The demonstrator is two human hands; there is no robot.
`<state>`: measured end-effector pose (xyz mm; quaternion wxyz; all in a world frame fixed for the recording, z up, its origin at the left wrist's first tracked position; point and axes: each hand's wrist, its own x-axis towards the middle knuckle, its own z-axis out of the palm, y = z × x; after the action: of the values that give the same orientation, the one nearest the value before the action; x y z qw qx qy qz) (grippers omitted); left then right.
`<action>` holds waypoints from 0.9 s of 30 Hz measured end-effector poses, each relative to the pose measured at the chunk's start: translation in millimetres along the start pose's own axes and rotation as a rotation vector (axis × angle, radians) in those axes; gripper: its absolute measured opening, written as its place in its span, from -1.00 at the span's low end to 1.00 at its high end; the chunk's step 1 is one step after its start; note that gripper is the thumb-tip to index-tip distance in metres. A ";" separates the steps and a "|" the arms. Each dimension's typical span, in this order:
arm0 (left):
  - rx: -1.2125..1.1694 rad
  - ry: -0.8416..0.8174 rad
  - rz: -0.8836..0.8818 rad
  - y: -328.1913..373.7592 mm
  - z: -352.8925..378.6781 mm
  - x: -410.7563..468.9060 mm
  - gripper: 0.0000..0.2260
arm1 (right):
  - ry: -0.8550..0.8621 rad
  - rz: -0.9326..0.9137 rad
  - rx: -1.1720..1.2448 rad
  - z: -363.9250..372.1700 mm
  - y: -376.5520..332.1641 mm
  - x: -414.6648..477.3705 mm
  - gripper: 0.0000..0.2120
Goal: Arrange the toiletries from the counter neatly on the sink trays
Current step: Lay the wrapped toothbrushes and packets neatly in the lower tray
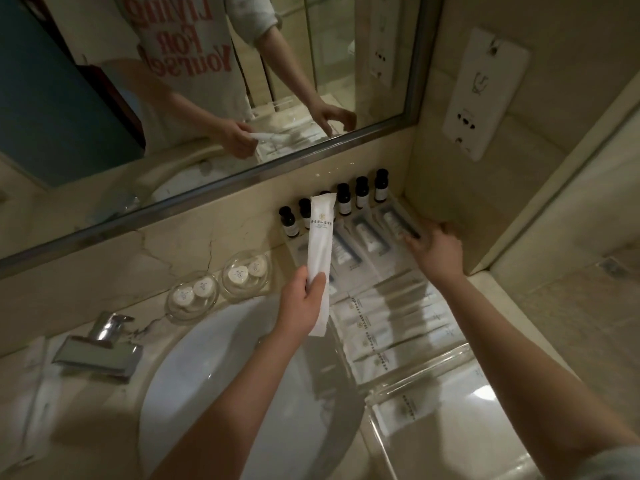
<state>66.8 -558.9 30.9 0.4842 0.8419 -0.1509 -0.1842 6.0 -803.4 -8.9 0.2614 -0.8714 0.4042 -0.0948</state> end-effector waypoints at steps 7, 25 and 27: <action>-0.190 0.050 0.005 17.1 18.8 -28.1 -0.85 | -0.044 -0.064 0.561 0.2 -20.1 -103.7 -0.73; -0.567 0.057 -0.118 31.0 18.5 -74.4 -0.90 | -0.494 0.029 0.876 -4.5 -12.7 -210.3 -0.77; -0.629 0.127 -0.123 35.0 8.4 -70.1 -0.91 | -0.452 0.085 0.884 -6.8 4.2 -213.0 -0.76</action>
<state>-1.8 -552.0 69.0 0.7170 0.6684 -0.0048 -0.1978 -138.8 -647.6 4.4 0.6904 -0.6587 0.2939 -0.0550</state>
